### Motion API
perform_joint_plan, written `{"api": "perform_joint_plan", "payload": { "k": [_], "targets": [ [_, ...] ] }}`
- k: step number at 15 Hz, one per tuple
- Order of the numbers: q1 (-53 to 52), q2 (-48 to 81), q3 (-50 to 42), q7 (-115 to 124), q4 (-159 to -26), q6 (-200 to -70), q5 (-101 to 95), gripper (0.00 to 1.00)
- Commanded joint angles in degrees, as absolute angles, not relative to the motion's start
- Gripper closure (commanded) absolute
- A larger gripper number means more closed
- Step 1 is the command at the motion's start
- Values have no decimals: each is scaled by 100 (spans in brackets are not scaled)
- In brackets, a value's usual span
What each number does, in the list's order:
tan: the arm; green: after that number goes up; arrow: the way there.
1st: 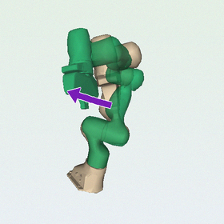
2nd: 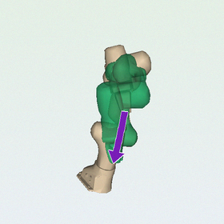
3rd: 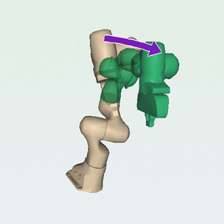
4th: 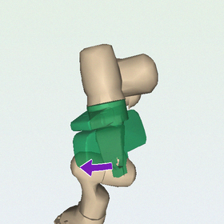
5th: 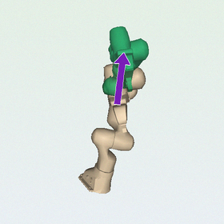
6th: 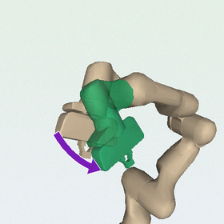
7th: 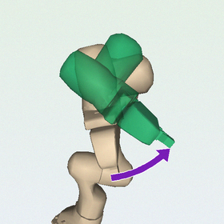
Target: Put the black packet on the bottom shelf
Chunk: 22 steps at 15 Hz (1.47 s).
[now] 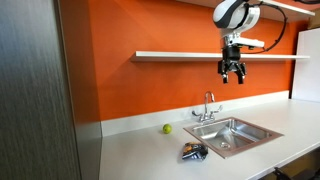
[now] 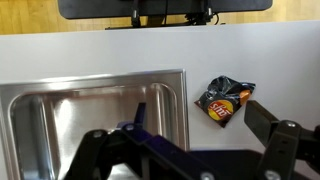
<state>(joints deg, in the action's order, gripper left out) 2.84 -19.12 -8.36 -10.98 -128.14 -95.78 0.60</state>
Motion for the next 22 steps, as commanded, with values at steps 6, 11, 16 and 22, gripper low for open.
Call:
{"api": "perform_joint_plan", "payload": {
  "k": [6, 11, 16, 22],
  "targets": [
    [39, -1384, -343, -525, -13252, -10600, 565, 0],
    [-135, -1034, -117, -385, -13538, -11029, 861, 0],
    [-257, -764, 84, -265, -13825, -11589, 806, 0],
    [-302, -329, 170, -296, -14186, -12576, 714, 0]
  ]
}}
